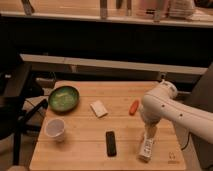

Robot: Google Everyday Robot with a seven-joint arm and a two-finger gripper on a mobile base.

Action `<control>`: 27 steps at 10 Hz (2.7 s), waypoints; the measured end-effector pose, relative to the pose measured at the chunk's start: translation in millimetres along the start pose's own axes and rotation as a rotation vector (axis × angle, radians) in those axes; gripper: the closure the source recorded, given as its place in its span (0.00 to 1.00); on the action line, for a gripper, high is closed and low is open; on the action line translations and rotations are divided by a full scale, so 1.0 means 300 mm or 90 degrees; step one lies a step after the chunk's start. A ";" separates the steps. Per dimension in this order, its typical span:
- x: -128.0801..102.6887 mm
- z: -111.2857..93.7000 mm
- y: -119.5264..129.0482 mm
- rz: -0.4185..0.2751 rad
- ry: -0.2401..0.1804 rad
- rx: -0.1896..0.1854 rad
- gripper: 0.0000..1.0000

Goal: Push the eraser across the table

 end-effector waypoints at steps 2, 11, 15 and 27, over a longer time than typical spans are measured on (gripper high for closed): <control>-0.022 0.022 0.006 -0.011 -0.002 0.001 0.20; -0.085 0.110 0.065 -0.052 -0.014 -0.003 0.20; -0.106 0.125 0.089 -0.064 -0.021 -0.006 0.20; -0.172 0.151 0.151 -0.103 -0.045 -0.019 0.53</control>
